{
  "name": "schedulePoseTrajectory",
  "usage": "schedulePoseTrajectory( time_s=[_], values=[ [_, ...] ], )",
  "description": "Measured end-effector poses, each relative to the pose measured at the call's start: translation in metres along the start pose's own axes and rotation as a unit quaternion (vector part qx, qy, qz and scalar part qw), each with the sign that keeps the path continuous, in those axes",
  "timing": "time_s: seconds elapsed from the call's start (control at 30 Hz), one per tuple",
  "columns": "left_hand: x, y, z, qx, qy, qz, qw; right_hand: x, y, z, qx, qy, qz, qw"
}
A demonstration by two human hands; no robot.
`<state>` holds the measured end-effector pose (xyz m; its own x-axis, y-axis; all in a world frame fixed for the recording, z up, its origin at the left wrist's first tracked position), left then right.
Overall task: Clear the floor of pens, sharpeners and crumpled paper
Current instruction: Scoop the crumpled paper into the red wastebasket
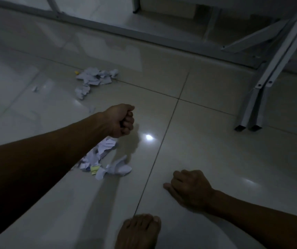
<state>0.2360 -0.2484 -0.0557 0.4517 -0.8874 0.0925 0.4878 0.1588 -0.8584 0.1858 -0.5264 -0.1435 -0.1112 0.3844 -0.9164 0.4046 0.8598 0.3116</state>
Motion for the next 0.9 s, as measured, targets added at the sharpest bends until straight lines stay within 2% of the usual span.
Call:
schedulePoseTrajectory(
  time_s=[0.2,0.33,0.4,0.47,0.63,0.77,0.9],
  values=[
    [-0.071,-0.037,-0.016,0.03,-0.07,0.088,0.993,0.012,0.065,-0.02,0.011,0.12,-0.006,0.993],
    [-0.13,-0.063,-0.039,0.048,-0.042,0.2,0.978,0.008,0.11,-0.051,0.07,0.123,0.027,0.99],
    [-0.162,-0.079,-0.047,0.071,0.011,0.294,0.953,0.008,0.126,-0.064,0.108,0.142,0.024,0.984],
    [-0.191,-0.091,-0.054,0.101,0.06,0.388,0.914,0.014,0.133,-0.073,0.127,0.145,-0.011,0.981],
    [-0.243,-0.09,-0.099,0.127,0.047,0.539,0.832,0.034,0.136,-0.091,0.114,0.077,-0.08,0.987],
    [-0.23,-0.077,-0.131,0.16,0.153,0.577,0.786,0.049,0.146,-0.099,0.145,0.065,-0.096,0.983],
    [-0.207,-0.055,-0.138,0.18,0.231,0.539,0.79,0.062,0.16,-0.108,0.17,0.069,-0.096,0.978]
  ],
)
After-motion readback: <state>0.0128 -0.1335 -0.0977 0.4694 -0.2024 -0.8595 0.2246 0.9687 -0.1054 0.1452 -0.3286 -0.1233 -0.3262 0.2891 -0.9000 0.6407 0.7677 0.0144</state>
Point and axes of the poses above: each hand's wrist, its own y-axis towards the middle knuckle, its own x-axis out of the palm, z = x × y, the point moved 2 cm from there along y, towards the middle knuckle, and after that the axes turned 2 degrees about x, right-handed, at the moved point
